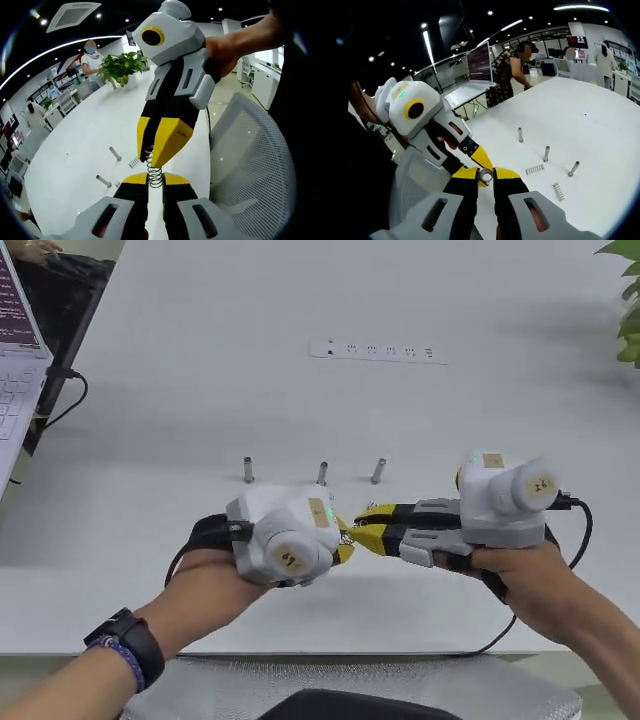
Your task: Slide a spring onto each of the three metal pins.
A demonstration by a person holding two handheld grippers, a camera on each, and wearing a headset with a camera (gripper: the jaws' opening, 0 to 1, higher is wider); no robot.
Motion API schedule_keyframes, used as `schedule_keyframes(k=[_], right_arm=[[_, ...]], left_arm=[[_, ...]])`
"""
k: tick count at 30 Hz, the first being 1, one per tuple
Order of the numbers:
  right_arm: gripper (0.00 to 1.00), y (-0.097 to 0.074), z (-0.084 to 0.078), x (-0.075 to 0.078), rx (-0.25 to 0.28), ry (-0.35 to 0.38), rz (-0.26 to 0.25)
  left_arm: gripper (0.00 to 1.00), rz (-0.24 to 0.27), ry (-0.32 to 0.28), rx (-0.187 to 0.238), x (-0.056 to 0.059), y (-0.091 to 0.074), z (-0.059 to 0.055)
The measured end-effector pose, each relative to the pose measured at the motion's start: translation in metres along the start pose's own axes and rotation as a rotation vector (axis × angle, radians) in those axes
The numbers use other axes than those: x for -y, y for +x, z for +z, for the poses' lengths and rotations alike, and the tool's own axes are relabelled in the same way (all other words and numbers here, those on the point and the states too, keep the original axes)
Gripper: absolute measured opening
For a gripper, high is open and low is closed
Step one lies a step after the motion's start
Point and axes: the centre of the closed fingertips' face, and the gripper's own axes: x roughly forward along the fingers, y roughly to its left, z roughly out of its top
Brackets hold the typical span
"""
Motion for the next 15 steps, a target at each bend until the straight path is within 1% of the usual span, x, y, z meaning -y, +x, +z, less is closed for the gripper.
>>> schedule_keyframes(k=[3, 8, 11, 12, 15], right_arm=[[0.10, -0.0007, -0.0027, -0.0015, -0.035, -0.042, 0.007], [0.13, -0.0031, -0.0041, -0.0016, -0.073, -0.093, 0.024], [0.15, -0.0053, -0.0058, -0.0003, -0.112, -0.149, 0.033], [0.16, -0.0061, -0.0061, -0.0010, -0.128, -0.177, 0.040], [0.16, -0.0067, -0.0077, -0.0024, -0.164, -0.228, 0.052]], left_arm=[[0.02, -0.007, -0.002, 0.001, 0.0024, 0.0002, -0.0007], [0.02, -0.016, 0.010, -0.002, 0.0060, 0.0001, -0.0015], [0.02, -0.018, 0.014, -0.001, 0.0063, -0.0006, -0.0012], [0.02, -0.018, 0.014, -0.001, 0.0060, -0.0008, -0.0012], [0.02, -0.020, 0.013, 0.001, 0.0060, -0.0014, -0.0005]])
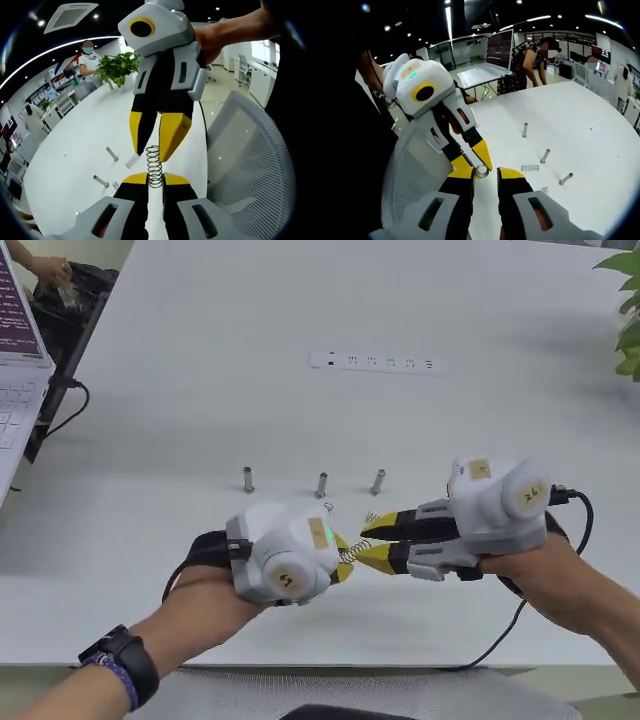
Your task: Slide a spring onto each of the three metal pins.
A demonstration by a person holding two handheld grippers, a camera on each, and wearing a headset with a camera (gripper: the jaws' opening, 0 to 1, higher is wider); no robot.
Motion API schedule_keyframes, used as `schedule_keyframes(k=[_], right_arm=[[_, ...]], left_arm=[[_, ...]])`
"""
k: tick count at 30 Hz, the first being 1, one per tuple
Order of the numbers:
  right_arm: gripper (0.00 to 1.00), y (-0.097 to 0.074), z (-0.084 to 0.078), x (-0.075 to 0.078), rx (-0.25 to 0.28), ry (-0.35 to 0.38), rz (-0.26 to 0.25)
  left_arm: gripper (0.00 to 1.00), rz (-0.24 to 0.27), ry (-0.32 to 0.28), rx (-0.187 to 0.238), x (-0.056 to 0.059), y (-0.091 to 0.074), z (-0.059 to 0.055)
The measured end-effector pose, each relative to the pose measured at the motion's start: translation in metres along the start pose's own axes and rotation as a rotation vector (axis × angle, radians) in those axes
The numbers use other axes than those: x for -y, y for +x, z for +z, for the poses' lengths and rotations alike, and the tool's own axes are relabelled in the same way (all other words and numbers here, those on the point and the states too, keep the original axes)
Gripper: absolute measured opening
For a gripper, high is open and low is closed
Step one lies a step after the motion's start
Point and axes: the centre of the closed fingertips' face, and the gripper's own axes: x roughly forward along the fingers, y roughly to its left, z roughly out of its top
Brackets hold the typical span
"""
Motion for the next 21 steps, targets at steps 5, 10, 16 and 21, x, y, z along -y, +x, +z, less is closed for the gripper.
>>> schedule_keyframes(k=[5, 10, 16, 21], right_arm=[[0.16, 0.002, -0.005, -0.003, -0.068, -0.080, 0.016], [0.15, 0.005, -0.007, -0.005, -0.098, -0.126, 0.030], [0.14, 0.007, -0.011, -0.010, -0.157, -0.213, 0.058], [0.13, 0.008, -0.012, -0.011, -0.192, -0.275, 0.061]], left_arm=[[0.02, -0.001, 0.000, 0.003, 0.000, 0.000, 0.001], [0.02, -0.011, 0.007, 0.000, 0.003, 0.000, 0.001], [0.02, -0.021, 0.012, -0.003, 0.005, 0.001, 0.001], [0.02, -0.029, 0.019, -0.004, 0.007, 0.002, 0.002]])
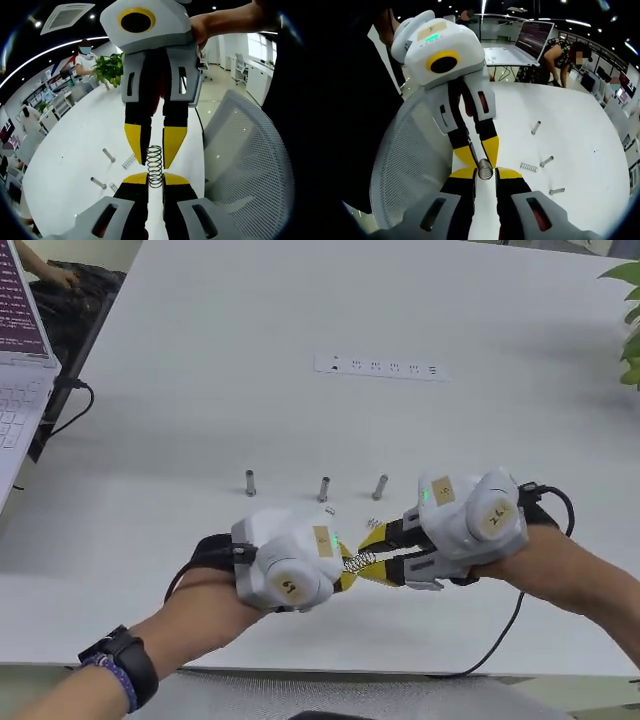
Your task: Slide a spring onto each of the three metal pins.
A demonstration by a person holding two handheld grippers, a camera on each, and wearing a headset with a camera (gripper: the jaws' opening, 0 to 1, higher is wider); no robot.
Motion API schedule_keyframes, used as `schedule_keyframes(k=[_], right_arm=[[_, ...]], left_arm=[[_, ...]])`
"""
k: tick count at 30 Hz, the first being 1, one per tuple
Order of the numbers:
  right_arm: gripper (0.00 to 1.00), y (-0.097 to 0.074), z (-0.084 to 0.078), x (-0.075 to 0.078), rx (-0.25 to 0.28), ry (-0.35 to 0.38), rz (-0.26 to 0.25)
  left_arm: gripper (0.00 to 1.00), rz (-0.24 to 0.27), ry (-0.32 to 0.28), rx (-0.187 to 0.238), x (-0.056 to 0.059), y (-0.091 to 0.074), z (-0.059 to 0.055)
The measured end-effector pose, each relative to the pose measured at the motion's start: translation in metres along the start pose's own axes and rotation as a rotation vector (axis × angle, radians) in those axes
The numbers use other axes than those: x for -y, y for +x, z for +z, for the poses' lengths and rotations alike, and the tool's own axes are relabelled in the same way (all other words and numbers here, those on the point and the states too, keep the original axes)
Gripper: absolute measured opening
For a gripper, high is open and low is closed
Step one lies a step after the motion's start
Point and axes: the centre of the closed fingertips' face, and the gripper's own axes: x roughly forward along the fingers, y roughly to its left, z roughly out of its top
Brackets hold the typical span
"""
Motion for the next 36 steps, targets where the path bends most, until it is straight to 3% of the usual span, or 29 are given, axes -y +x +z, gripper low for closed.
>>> schedule_keyframes(k=[8, 18, 26, 29, 36], right_arm=[[0.09, 0.002, -0.003, -0.004, -0.032, -0.069, 0.022], [0.09, 0.002, -0.005, -0.003, -0.039, -0.082, 0.019], [0.09, 0.003, -0.004, 0.000, -0.030, -0.065, 0.010], [0.09, 0.003, -0.006, 0.003, -0.033, -0.061, 0.007], [0.09, 0.003, -0.010, 0.013, -0.032, -0.030, -0.011]], left_arm=[[0.02, -0.015, 0.010, -0.003, 0.003, 0.002, 0.000], [0.02, -0.023, 0.012, 0.010, 0.003, 0.004, 0.001], [0.03, -0.013, -0.034, 0.020, -0.001, 0.004, -0.001], [0.10, -0.005, -0.091, 0.038, -0.005, 0.001, 0.000], [0.13, 0.031, -0.153, 0.053, -0.015, -0.007, -0.006]])
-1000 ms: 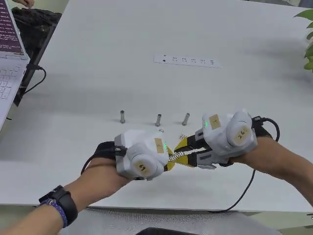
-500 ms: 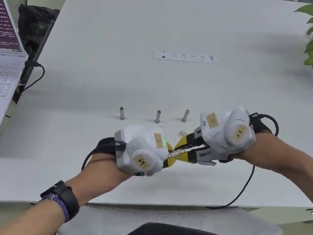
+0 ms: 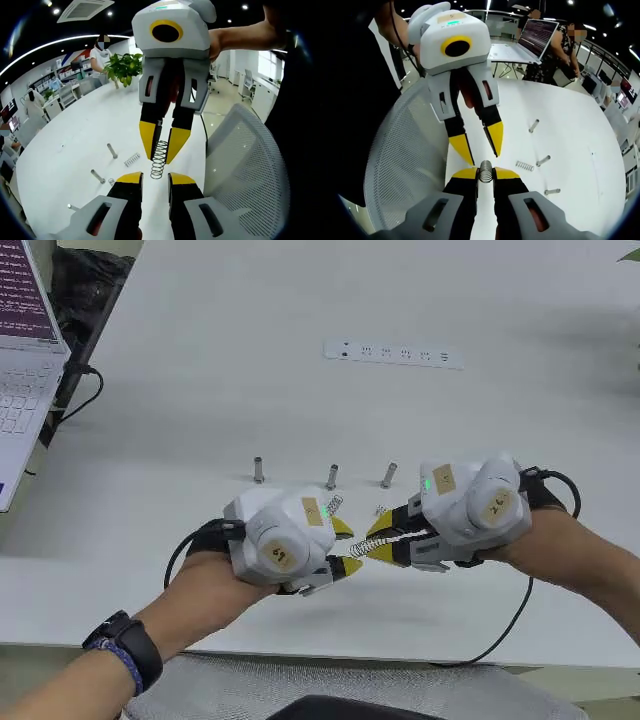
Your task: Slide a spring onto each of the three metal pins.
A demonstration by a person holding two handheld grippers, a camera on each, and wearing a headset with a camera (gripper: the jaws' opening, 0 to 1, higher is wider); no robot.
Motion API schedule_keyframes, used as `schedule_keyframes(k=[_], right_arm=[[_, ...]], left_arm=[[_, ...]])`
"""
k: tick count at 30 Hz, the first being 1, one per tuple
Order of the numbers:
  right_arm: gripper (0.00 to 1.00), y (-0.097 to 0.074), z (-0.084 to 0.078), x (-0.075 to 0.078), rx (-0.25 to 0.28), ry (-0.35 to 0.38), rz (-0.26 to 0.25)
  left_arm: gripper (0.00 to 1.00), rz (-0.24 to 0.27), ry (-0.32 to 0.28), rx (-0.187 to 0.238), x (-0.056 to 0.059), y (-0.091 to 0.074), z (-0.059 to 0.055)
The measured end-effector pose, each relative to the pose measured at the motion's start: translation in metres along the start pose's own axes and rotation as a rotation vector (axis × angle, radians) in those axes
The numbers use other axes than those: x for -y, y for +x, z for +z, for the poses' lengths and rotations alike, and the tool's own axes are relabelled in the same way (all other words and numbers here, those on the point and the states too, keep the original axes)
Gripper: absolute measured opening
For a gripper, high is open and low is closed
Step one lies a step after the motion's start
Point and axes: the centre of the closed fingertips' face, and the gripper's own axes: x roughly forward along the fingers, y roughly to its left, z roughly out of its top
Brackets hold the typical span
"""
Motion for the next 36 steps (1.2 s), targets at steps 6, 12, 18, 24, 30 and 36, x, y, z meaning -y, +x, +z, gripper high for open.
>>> schedule_keyframes(k=[6, 12, 18, 24, 30, 36], right_arm=[[0.09, 0.001, -0.006, 0.007, -0.015, 0.017, -0.015], [0.09, 0.000, -0.009, 0.012, -0.022, 0.034, -0.024], [0.09, -0.002, -0.012, 0.019, -0.026, 0.049, -0.034], [0.09, -0.003, -0.014, 0.026, -0.028, 0.065, -0.044], [0.09, -0.002, -0.016, 0.033, -0.034, 0.083, -0.046], [0.09, -0.001, -0.014, 0.038, -0.037, 0.086, -0.047]], left_arm=[[0.15, 0.034, -0.034, 0.008, -0.011, -0.010, -0.004], [0.18, 0.065, -0.071, 0.014, -0.022, -0.019, -0.009], [0.21, 0.111, -0.114, 0.017, -0.034, -0.032, -0.018], [0.25, 0.162, -0.164, 0.022, -0.044, -0.044, -0.028], [0.29, 0.202, -0.196, 0.016, -0.053, -0.057, -0.040], [0.32, 0.240, -0.226, 0.012, -0.059, -0.070, -0.050]])
